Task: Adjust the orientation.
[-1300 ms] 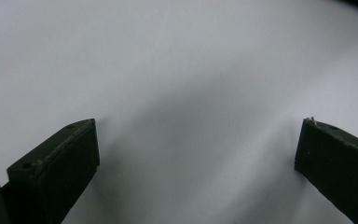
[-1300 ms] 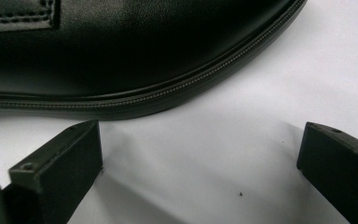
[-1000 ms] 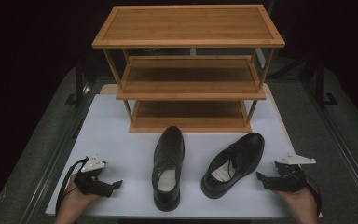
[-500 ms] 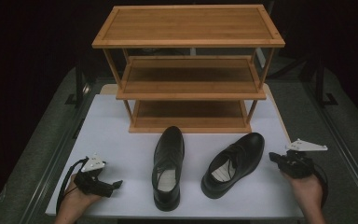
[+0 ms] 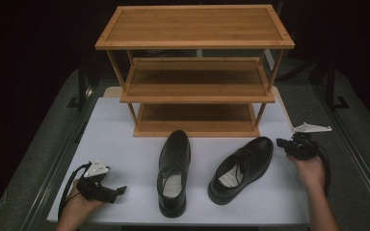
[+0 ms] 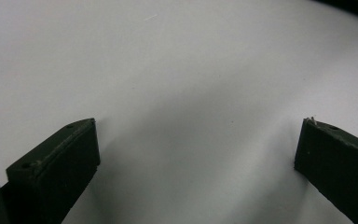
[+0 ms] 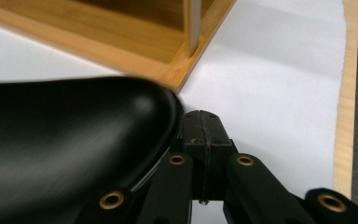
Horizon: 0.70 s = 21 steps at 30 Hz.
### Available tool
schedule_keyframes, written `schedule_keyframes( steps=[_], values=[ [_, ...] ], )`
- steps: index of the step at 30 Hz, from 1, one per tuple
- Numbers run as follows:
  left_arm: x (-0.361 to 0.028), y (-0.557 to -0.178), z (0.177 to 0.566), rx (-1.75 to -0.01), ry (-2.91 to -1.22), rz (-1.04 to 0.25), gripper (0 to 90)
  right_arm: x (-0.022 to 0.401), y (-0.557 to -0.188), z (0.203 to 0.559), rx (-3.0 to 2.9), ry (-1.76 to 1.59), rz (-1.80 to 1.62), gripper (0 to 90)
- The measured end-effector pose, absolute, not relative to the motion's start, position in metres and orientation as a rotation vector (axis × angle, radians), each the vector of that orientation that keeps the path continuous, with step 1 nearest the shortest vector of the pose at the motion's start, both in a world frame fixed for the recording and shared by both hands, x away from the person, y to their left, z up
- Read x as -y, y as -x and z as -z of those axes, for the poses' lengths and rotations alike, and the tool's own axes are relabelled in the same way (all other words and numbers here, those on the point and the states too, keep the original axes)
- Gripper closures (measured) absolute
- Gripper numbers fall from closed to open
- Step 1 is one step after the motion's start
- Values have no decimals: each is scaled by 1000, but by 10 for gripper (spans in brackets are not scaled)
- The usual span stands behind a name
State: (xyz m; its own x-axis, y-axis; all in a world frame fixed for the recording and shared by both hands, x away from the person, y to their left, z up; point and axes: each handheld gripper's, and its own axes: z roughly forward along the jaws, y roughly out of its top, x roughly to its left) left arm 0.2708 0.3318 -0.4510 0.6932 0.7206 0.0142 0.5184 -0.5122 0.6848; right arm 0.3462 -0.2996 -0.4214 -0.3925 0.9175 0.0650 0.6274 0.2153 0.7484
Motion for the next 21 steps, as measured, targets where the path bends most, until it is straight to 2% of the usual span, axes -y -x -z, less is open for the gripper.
schedule_keyframes(
  steps=[7, 21],
  values=[
    [-332, -271, 451, -944, -2231, -392, 0, 303, -370, 431, -2100, -1469, -990, 898],
    [-332, -271, 451, -944, -2234, -391, 0, 294, -370, 436, -2143, -1475, -1002, 900]
  ],
)
